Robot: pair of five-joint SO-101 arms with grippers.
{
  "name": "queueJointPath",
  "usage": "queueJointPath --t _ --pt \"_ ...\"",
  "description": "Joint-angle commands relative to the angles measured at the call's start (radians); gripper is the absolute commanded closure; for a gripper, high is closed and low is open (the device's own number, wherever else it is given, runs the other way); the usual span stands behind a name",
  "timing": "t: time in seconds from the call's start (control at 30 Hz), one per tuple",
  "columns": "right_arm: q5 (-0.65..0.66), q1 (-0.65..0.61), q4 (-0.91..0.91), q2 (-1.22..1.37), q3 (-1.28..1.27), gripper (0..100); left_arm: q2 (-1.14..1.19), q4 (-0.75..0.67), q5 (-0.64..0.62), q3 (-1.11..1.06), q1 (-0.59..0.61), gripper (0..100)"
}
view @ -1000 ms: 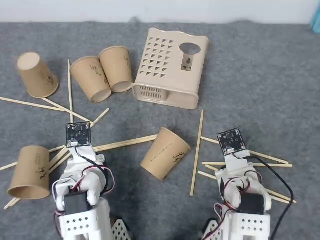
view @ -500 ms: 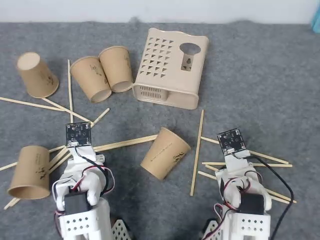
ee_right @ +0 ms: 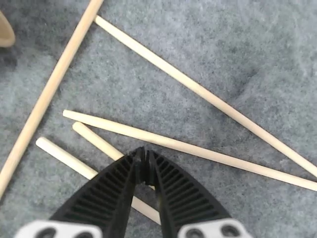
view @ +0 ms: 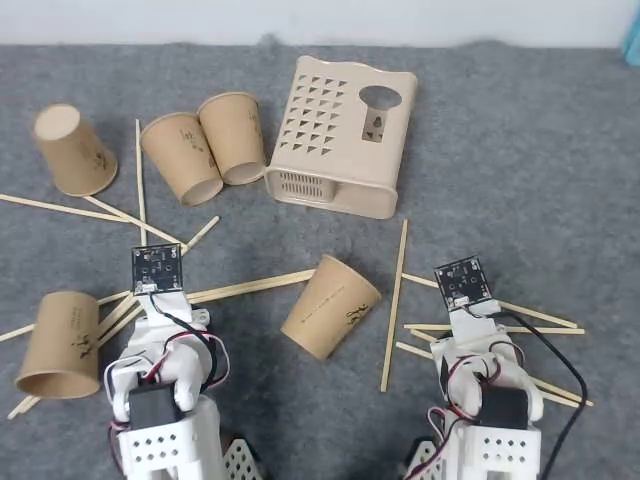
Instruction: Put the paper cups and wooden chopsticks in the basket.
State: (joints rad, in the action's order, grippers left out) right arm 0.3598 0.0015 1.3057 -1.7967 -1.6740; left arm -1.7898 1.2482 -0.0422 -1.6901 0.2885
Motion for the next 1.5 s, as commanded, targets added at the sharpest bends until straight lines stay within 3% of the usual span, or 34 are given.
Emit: queueJointPath --t 0.0,0.87,1.2,1.47 --pt "0.008 0.007 0.008 -0.019 -0.009 99.2 -0.003 -0.002 0.017 0.005 0.003 99" --pt "0.006 0.013 0.008 -0.019 -0.009 99.2 -0.003 -0.011 0.021 0.013 0.000 98" --pt "0.003 0.007 -0.001 -0.019 0.091 99.2 -0.003 -0.350 0.021 0.013 0.000 98" --pt "0.002 0.005 -0.432 -0.012 -0.012 99.2 -0.002 -0.338 0.023 0.007 -0.080 98"
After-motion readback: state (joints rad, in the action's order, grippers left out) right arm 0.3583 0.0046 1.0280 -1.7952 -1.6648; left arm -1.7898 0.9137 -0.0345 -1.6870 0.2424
